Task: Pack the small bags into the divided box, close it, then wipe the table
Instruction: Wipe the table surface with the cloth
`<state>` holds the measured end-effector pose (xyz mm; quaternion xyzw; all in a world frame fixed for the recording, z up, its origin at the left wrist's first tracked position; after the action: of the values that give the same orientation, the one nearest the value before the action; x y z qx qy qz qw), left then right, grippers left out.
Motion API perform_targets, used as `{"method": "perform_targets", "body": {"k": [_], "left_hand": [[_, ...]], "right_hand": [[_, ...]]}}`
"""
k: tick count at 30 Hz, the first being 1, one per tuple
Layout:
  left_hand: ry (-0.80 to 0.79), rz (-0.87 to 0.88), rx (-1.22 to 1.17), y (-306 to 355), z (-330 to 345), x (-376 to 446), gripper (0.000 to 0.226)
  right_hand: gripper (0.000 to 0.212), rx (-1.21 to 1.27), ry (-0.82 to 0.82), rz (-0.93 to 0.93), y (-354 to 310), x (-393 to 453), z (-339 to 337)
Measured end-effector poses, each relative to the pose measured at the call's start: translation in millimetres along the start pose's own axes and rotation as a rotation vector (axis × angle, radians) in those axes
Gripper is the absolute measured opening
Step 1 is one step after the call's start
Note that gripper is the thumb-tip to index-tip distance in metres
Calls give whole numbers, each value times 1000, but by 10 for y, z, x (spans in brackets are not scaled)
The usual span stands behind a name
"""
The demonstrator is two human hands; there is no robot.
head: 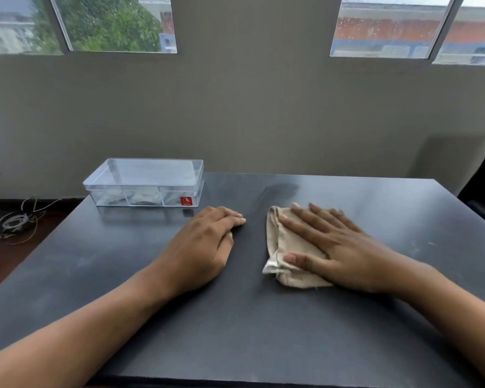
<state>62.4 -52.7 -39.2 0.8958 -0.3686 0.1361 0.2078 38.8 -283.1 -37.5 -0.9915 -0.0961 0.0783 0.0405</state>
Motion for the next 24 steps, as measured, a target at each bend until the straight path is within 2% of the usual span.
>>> {"method": "perform_targets", "body": {"k": [3, 8, 10, 19, 24], "left_hand": [[16, -5, 16, 4, -32, -10, 40], [62, -24, 98, -9, -68, -16, 37], [79, -26, 100, -15, -65, -13, 36], [92, -46, 121, -31, -72, -23, 37], [86, -61, 146, -34, -88, -39, 37]], "right_hand": [[77, 6, -5, 35, 4, 189, 6], [73, -14, -6, -115, -216, -99, 97], [73, -23, -17, -121, -158, -59, 57], [85, 38, 47, 99, 117, 626, -34], [77, -14, 49, -74, -282, -3, 115]]}}
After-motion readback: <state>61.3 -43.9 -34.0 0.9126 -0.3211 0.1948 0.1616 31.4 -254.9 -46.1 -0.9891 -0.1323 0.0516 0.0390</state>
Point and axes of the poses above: each hand's wrist, its own x-axis towards the middle knuckle, its own z-axis out of the palm, y = z × x, the point moved 6 cm from there along x, towards the middle knuckle, and after that the axes turned 13 degrees about z, right-handed, at the moved point
